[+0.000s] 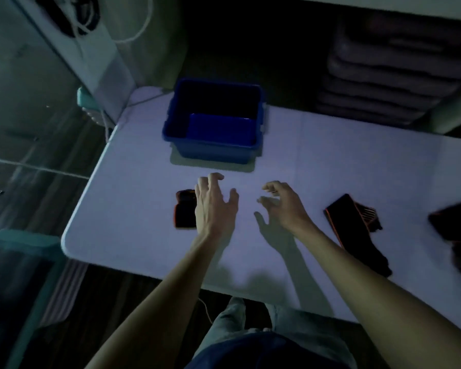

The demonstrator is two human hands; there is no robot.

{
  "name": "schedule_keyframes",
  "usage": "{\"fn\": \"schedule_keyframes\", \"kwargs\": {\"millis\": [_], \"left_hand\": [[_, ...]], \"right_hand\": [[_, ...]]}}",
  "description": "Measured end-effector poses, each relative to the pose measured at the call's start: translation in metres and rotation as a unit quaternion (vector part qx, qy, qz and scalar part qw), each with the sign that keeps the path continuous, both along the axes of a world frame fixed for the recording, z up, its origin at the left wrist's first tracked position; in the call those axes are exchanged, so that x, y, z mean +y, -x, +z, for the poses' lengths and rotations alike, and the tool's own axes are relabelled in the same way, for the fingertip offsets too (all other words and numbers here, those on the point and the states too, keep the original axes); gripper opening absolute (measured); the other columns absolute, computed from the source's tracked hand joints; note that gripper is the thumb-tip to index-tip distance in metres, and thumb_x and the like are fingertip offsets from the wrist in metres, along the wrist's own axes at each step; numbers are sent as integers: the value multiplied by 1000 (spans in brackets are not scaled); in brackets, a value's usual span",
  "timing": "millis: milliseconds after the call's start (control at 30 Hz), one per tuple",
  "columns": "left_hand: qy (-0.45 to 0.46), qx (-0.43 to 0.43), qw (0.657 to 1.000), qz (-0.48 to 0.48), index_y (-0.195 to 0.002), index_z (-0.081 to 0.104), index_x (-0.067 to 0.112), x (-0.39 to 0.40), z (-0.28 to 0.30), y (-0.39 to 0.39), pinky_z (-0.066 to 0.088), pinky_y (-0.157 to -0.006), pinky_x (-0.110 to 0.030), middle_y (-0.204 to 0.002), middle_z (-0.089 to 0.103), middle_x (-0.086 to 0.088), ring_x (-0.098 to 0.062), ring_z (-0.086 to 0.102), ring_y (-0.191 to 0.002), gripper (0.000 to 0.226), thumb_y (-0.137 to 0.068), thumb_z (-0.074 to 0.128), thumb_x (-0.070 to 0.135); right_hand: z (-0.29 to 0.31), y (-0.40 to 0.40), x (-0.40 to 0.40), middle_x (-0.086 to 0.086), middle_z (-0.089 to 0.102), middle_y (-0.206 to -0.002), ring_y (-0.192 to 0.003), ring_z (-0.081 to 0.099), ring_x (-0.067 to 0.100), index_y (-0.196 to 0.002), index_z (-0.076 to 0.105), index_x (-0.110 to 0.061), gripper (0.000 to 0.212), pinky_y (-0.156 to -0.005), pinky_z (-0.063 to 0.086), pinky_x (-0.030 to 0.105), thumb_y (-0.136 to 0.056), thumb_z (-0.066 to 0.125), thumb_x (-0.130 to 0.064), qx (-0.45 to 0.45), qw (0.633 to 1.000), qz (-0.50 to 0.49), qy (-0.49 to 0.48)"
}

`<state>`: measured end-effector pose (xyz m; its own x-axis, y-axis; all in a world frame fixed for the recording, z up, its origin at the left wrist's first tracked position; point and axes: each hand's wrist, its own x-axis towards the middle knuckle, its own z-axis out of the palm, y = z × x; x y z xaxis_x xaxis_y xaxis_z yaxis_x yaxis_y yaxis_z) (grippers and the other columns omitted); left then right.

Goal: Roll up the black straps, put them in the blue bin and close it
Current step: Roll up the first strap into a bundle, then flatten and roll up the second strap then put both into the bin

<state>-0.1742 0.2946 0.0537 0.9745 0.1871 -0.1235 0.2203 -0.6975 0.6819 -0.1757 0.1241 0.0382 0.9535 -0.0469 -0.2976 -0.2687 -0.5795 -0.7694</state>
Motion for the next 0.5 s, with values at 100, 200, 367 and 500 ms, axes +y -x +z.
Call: {"fn": "schedule_keyframes", "kwargs": {"millis": [100,200,367,500], "left_hand": [[34,25,996,-81,-122,51,21,-55,5,-10,45,-76,-33,-126,50,-1,-10,49,-96,33,-93,58,34],[38,79,982,-170,-115,54,20,-110,2,-14,54,-82,-43,-121,54,-5,-22,57,-106,31,-89,61,35],[1,186,941,-283,-111,52,24,-194,-3,-3,55,-87,-48,-115,57,-8,-32,64,-97,39,-80,59,47],[-58,217,931,-287,-123,48,24,-246,-14,6,51,-91,-52,-122,44,-12,-39,56,-109,48,-86,55,54]], "right_hand": [[13,22,-51,2,59,-113,-105,55,9,-111,65,-11,20,-91,47,13,-92,64,-15,-25,996,-91,-1],[21,48,-106,1,63,-111,-91,59,1,-110,66,-10,18,-70,39,-2,-93,62,-14,-35,988,-151,23],[12,93,-188,4,67,-100,-91,60,12,-100,66,-9,10,-69,36,0,-91,61,-11,-8,964,-258,56],[-3,111,-232,7,65,-94,-92,60,23,-98,63,-7,13,-76,40,25,-90,59,-15,79,956,-272,73]]}}
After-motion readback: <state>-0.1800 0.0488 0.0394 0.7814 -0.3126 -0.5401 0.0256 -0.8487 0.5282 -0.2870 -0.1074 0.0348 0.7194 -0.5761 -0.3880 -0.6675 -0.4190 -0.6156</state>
